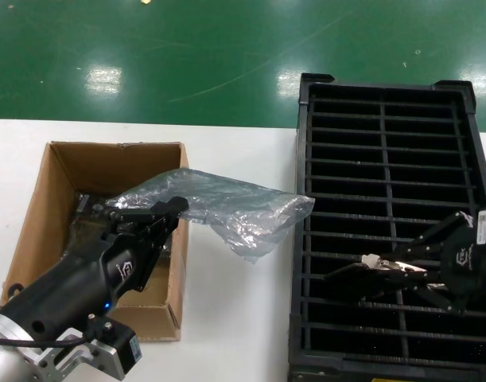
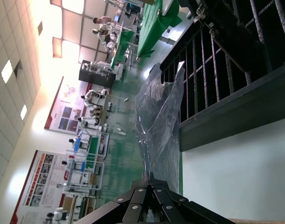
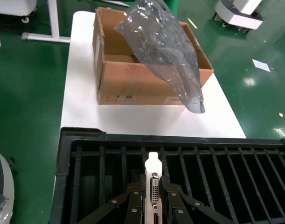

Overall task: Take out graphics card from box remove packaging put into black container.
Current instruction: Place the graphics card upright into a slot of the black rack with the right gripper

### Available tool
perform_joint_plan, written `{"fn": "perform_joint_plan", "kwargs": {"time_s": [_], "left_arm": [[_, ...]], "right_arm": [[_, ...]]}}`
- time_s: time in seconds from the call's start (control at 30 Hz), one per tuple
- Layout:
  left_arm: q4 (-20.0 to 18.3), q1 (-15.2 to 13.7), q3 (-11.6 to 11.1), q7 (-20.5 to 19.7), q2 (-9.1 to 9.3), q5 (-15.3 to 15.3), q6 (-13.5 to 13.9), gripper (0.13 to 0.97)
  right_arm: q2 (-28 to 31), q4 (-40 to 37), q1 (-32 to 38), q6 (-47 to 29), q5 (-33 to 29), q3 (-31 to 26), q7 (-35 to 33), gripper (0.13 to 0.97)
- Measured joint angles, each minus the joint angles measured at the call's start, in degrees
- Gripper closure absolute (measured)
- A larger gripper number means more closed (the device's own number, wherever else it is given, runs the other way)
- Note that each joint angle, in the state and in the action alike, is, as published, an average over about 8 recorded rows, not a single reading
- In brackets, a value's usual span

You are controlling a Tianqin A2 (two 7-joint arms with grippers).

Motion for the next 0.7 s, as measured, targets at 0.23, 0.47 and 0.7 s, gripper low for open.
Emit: {"fn": "perform_joint_plan", "kwargs": {"time_s": [0.23, 0.47, 0.7], "left_arm": [[0.0, 0.0, 0.0, 0.0, 0.0, 0.0, 0.0, 0.957], [0.0, 0.0, 0.0, 0.0, 0.0, 0.0, 0.0, 0.957], [0.0, 0.0, 0.0, 0.0, 0.0, 0.0, 0.0, 0.957]], "right_arm": [[-1.7, -2.0, 1.4, -1.1, -1.1, -1.3, -2.1, 0.908], [-3.9, -4.1, 3.2, -2.2, -2.6, -2.9, -3.8, 0.908], [-6.1, -6.1, 4.6, -3.1, -4.8, -4.8, -5.9, 0.908]]}}
